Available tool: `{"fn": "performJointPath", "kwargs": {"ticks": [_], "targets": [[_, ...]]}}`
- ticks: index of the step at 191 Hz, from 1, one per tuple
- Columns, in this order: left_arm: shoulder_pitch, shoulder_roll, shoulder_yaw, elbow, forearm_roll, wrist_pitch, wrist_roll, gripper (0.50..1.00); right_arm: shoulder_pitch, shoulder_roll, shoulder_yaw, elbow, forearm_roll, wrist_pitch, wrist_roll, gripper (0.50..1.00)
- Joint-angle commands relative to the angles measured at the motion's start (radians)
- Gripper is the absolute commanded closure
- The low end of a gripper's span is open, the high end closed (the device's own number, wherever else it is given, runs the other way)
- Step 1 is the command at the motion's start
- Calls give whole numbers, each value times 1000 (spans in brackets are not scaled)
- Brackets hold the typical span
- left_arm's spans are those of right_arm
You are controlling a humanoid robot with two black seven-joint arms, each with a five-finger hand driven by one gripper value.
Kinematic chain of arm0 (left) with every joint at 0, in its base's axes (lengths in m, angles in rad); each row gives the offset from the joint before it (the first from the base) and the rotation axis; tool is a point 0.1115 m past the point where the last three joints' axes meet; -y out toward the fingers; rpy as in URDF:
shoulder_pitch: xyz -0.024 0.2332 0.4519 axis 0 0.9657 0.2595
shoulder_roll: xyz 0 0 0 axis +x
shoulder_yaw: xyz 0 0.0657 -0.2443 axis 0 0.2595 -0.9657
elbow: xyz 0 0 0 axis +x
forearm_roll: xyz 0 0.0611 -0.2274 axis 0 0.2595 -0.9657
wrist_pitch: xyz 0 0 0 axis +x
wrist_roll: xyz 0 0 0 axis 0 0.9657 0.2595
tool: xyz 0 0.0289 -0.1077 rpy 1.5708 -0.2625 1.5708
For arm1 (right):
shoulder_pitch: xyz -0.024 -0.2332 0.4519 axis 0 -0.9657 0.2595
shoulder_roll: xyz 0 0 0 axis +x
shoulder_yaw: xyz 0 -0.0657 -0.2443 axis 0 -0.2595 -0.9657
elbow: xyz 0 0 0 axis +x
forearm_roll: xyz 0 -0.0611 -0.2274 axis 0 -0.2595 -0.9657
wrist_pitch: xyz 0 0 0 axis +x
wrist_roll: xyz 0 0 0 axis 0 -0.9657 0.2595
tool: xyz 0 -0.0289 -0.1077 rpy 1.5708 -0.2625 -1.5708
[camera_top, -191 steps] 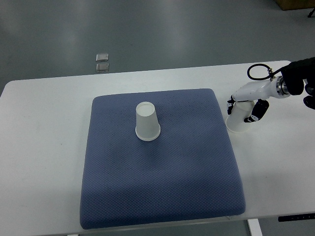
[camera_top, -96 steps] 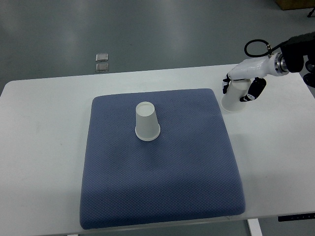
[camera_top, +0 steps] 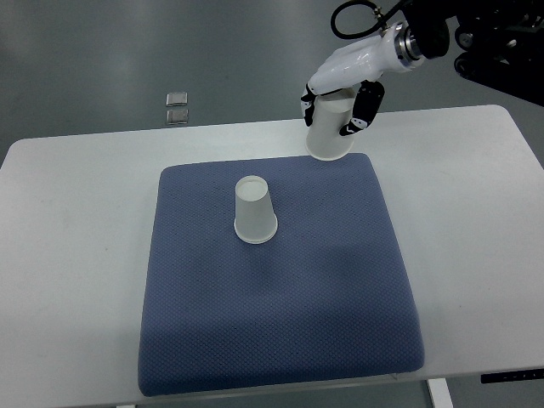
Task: Stack paper cups
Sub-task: 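Lift the cup with the right hand and carry it over the cup on the pad, then lower the cup onto the cup on the pad and open the right hand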
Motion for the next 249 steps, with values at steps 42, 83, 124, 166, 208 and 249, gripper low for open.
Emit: {"fn": "performJointPath", "kwargs": {"ticks": [42, 83, 124, 166, 208, 249], "targets": [[0, 0, 0, 0, 0, -1, 0, 500, 2, 130, 39, -9, 21, 33, 0, 810], [0, 0, 0, 0, 0, 0, 0, 500, -10, 165, 73, -21, 30, 39, -3, 801], [0, 0, 0, 0, 0, -1, 0, 500, -61, 216, 80, -96, 33, 30, -9, 795], [0, 0, 0, 2, 0, -1, 0, 500, -85, 248, 80, -145, 32, 27, -9, 793], [0, 0, 0, 0, 0, -1, 0, 500, -102, 254, 80, -147, 30, 24, -11, 787], [0, 0, 0, 0, 0, 0, 0, 500, -118, 264, 80, -171, 29, 10, -12, 775]]}}
